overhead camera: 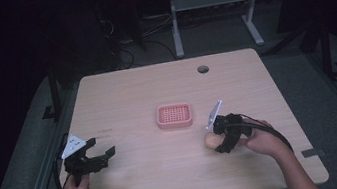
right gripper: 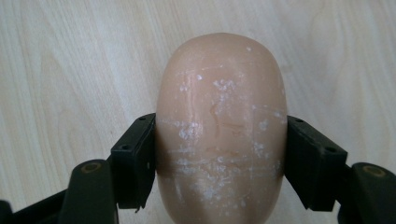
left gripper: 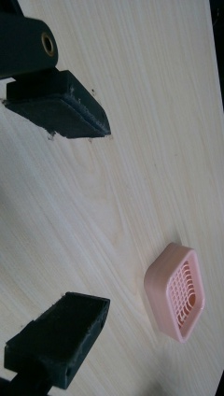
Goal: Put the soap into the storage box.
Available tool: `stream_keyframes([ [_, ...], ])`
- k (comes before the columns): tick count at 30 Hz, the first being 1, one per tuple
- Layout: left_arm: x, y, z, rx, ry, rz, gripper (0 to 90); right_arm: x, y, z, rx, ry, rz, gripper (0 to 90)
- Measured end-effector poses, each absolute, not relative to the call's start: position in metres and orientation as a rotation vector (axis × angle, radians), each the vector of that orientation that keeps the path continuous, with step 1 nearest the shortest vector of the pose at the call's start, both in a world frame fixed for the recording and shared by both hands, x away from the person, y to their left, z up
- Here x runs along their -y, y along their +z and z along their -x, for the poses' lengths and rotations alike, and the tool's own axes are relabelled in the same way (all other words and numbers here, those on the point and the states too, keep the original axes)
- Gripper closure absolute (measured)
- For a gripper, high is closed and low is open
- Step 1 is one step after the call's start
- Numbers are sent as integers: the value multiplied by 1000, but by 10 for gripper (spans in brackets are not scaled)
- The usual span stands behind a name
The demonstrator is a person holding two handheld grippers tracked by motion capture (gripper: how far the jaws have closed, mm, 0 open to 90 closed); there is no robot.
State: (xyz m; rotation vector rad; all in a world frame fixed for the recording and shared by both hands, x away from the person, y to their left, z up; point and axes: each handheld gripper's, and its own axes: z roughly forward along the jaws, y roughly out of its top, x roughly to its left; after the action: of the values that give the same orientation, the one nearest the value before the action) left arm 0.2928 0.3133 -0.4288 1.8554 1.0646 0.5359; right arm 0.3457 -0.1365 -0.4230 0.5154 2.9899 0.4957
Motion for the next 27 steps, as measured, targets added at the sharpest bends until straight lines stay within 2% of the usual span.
stream_keyframes([
  [27,-314,-429,-293,-1077,527,-1844,142,125,-407,-376,-2988,557,-500,319],
])
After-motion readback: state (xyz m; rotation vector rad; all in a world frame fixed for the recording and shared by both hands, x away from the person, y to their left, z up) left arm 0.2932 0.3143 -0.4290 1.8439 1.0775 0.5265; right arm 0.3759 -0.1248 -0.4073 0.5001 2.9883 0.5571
